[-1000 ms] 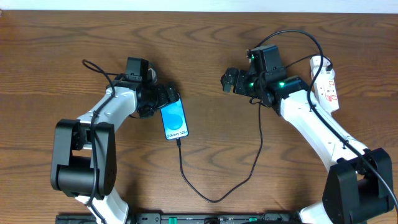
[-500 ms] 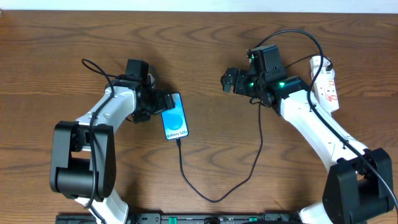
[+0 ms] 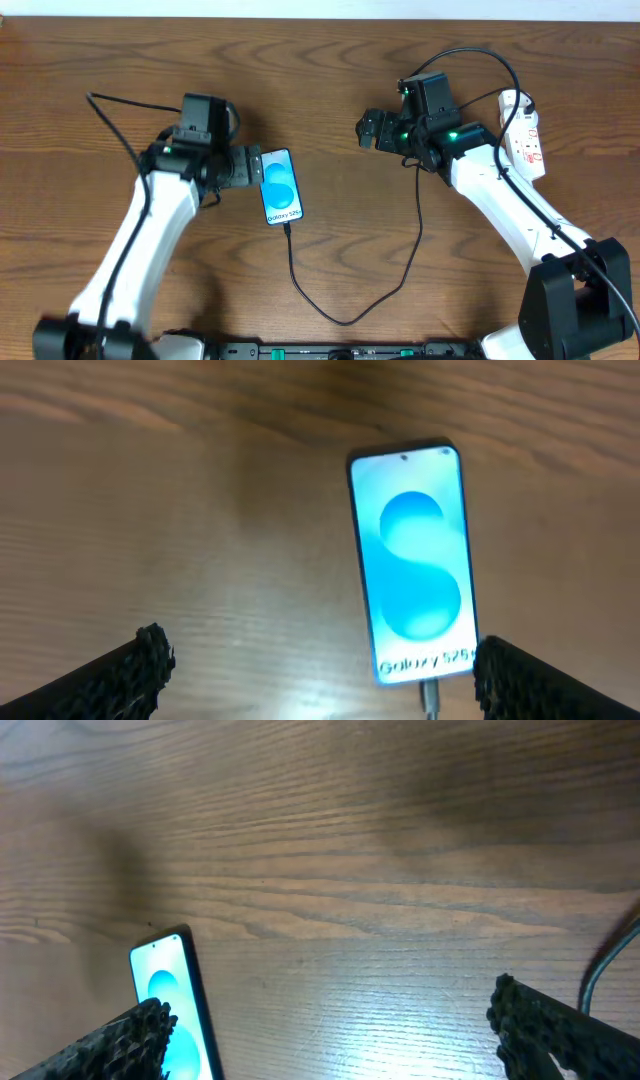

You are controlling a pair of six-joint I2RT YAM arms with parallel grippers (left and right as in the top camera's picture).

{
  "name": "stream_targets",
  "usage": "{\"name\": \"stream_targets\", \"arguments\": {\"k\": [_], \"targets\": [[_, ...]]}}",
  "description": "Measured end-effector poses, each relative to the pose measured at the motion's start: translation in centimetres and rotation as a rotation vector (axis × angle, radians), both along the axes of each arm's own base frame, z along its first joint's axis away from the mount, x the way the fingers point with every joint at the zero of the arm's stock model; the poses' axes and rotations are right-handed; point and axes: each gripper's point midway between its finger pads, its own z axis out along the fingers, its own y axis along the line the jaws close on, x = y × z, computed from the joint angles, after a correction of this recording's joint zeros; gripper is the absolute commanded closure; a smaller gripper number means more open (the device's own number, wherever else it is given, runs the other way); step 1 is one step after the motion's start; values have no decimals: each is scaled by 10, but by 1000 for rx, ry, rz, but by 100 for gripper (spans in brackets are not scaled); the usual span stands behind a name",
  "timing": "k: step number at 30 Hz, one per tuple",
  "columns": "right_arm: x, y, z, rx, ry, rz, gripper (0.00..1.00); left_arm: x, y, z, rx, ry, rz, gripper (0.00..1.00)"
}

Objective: Plug charger to phone and switch on socket

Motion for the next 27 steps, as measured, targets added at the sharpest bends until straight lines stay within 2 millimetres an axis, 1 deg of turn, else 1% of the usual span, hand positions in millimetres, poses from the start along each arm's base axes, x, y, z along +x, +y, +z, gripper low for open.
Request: {"name": "stream_targets", "arguments": {"k": [2,5,8,9,12,15,23,27], "targets": [[0,0,0,0,-1,0,1,-7,-3,14,50,-37,-44,2],[0,0,0,0,-1,0,1,-13,-9,30,89,-89,-90,2],[0,0,0,-1,0,0,1,-16,-14,42,99,-134,-111,2],[0,0,0,-1,0,0,1,-17,-15,51,100,-164,-118,2],[-1,-1,-1,-5,3,-2,1,-18,-15,64,98,-211,-121,2],[-1,-2,-2,-9,8,-4,1,-19,-13,68,105,-228,-118,2],[-10,-5,-8,-26,49,-4,1,-18,-12,68,111,-227,-120,2],[-10,-5,-8,-39,43,18,1,-18,-12,68,111,-227,-120,2]]}}
